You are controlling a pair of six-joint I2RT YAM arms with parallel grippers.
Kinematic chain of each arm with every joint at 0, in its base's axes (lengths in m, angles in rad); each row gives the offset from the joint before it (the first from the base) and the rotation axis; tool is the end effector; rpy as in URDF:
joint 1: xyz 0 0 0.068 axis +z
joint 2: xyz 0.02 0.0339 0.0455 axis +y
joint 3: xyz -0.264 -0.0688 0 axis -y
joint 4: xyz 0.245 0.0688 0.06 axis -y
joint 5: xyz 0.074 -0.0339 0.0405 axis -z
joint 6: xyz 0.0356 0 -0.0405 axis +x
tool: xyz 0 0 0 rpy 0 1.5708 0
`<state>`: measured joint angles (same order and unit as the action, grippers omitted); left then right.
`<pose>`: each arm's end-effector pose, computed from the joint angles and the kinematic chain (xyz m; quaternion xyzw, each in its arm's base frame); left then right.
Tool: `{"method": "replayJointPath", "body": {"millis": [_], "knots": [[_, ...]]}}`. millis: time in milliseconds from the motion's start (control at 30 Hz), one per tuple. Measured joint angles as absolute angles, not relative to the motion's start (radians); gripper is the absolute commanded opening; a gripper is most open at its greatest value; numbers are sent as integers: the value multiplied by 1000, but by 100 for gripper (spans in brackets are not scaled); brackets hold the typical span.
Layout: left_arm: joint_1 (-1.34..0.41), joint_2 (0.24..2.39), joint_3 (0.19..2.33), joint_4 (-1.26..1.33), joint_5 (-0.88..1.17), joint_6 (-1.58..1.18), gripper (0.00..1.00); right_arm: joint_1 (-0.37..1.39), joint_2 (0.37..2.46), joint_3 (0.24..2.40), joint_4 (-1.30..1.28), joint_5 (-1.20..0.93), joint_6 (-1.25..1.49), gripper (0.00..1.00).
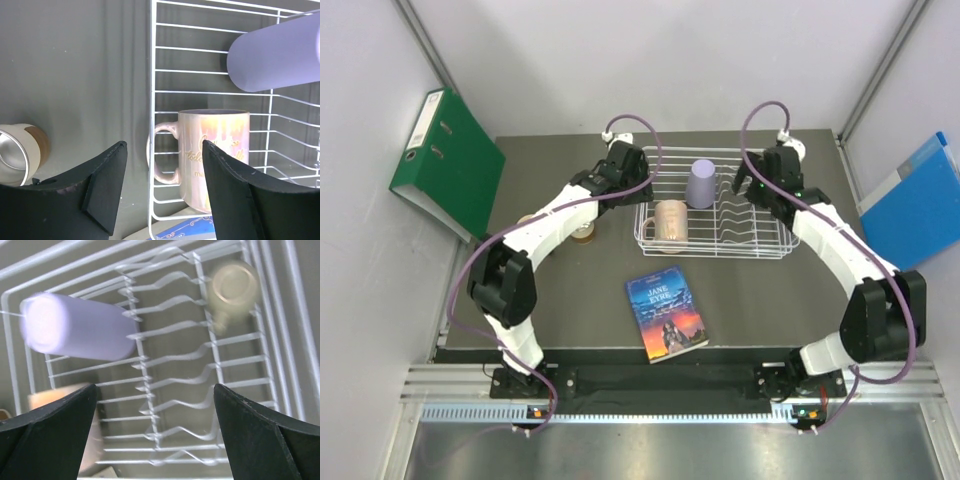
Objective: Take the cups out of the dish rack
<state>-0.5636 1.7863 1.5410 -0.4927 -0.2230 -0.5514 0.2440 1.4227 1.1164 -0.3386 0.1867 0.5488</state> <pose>0.3501 -0.2119 0.2970 -0.0395 0.9091 -0.1263 0.3949 0.3120 0.0709 0.2924 0.1764 0.8742 0.0947 0.4424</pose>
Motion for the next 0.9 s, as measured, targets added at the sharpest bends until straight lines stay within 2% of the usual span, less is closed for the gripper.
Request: {"method": "replayJointPath", "body": {"millis": [333,900], "knots": [[-564,1688,1467,-474,-216,-552,68,371,1681,1446,-344,263,400,99],[-565,1588,1349,-471,-237,-549,68,461,1861,1596,-316,328,253,99]]}}
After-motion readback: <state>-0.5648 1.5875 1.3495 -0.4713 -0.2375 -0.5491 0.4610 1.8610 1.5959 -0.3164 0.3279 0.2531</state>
